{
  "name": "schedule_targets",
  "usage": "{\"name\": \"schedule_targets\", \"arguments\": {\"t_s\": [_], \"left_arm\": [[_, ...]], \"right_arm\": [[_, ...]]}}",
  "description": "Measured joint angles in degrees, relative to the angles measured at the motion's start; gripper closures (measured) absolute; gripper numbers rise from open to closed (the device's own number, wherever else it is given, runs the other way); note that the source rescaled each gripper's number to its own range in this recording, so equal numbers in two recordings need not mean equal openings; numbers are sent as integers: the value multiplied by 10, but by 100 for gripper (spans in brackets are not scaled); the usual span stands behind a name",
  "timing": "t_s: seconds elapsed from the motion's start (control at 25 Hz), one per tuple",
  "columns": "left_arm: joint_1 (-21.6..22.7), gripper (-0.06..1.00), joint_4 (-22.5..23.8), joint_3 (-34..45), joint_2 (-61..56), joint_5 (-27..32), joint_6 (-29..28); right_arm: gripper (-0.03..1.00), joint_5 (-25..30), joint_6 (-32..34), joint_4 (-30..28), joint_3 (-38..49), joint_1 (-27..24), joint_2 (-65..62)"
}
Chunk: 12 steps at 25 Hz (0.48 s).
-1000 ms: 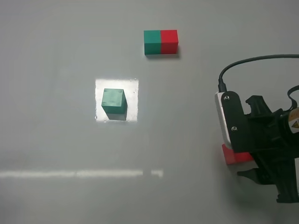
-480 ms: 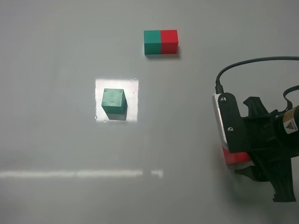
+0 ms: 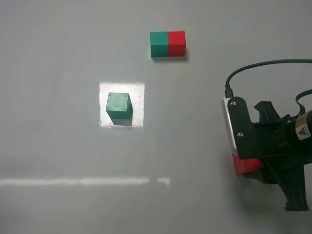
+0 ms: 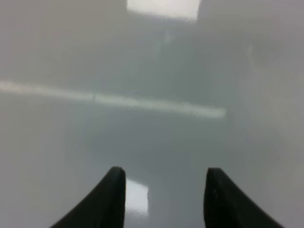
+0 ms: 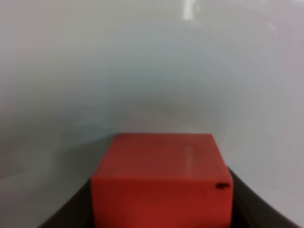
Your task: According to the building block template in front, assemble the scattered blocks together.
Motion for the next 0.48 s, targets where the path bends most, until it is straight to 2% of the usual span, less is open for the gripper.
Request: {"name": "schedule_targets", "arguments": {"t_s": [0.16, 0.36, 0.48], "left_arm": [[0, 89, 0, 0, 0, 0, 0], [0, 89, 0, 0, 0, 0, 0], [0, 89, 0, 0, 0, 0, 0]], "right_arm": [[79, 5, 0, -4, 0, 0, -5], [79, 68, 2, -7, -42, 0, -32], [79, 80, 4, -7, -60, 0, -42]]}}
